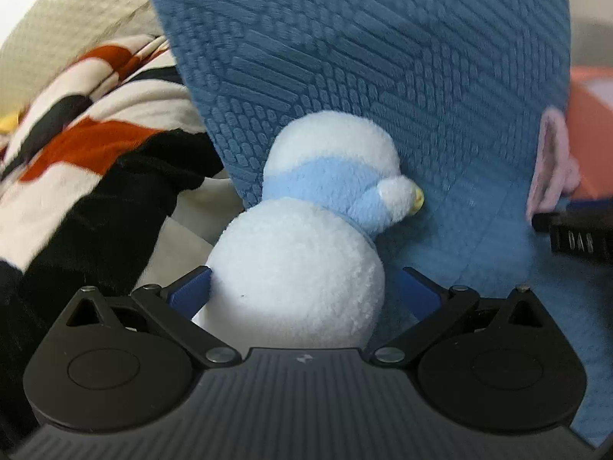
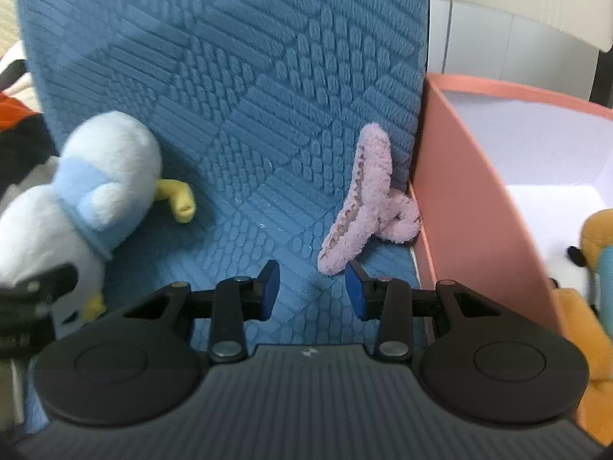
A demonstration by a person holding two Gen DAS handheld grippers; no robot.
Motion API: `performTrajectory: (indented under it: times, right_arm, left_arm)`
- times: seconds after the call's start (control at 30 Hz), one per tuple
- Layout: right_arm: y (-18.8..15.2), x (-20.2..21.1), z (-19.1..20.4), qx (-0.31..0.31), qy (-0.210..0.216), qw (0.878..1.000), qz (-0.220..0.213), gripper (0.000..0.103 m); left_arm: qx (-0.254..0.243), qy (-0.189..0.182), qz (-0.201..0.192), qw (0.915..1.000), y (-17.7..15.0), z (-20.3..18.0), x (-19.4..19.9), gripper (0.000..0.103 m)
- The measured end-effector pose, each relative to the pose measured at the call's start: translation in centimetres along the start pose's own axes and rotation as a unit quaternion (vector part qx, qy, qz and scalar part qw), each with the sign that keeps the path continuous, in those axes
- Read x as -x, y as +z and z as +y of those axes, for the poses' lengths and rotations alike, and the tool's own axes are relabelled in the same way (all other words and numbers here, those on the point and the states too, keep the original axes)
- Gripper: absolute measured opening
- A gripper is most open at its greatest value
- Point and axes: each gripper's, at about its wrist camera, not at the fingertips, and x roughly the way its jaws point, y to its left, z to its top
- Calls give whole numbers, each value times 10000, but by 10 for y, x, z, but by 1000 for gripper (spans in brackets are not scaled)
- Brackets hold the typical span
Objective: Organize objects
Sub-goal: 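Grasp the white penguin with the left tool while the right tool grasps the pink figure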
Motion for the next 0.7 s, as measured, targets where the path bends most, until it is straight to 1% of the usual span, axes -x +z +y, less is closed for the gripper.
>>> performTrajectory:
  times: [0.07,0.17,0.3,0.43,0.47,0.5,0.57,0.7]
  right_arm:
    - [2,-8,2,16,-75,10000,0,41]
    - [6,-19,3,-4,-190,9998,10,40]
    - [11,-31,1,-152,-304,9994,46,41]
    - [14,-44,-6,-369,-366,9985,142,39]
    - [15,-47,-8,-433,-383,9982,166,35]
    - [15,-50,-10,-490,-408,9978,192,34]
    - [16,-53,-15,-626,-352,9972,220,27]
    - [18,-49,-17,-642,-315,9972,210,21]
  left_arm:
    - [-310,183,28,9993,-1,-8,-4,103]
    - [-740,448,81,9962,-4,-19,-10,103]
    - [-1074,712,174,9915,-6,-27,-19,103]
    - [-1190,835,294,9889,-4,-29,-31,103]
    - [-1192,845,310,9888,-4,-29,-33,103]
    - [-1175,855,324,9889,-3,-29,-35,103]
    - [-1133,855,356,9892,-2,-28,-38,103]
    - [-990,808,417,9909,2,-21,-44,103]
